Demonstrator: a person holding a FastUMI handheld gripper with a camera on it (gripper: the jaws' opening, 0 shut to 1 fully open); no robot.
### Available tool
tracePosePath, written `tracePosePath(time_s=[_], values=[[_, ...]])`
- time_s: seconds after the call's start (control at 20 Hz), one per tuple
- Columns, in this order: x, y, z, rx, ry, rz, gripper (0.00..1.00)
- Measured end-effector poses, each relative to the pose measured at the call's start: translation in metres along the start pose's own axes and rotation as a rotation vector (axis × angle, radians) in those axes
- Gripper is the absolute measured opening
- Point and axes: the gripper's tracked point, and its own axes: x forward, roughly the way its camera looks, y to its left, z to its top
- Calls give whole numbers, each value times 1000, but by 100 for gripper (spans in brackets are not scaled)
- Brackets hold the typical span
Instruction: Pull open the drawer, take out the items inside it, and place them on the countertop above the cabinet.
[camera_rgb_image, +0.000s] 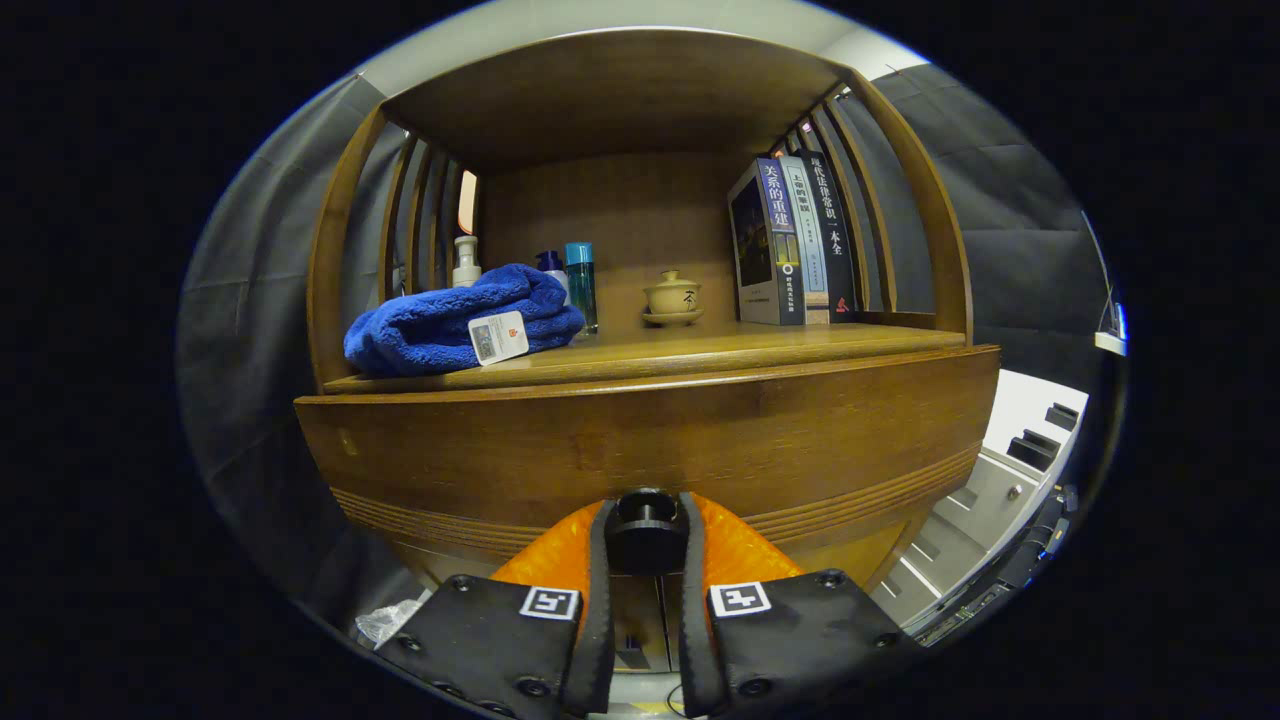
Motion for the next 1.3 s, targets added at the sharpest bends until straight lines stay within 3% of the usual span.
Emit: tracePosePath(time_s=[0.45,1.3], values=[[-66,-3,-7,-9,10,9,34],[-123,-5,-15,-49,39,36,34]])
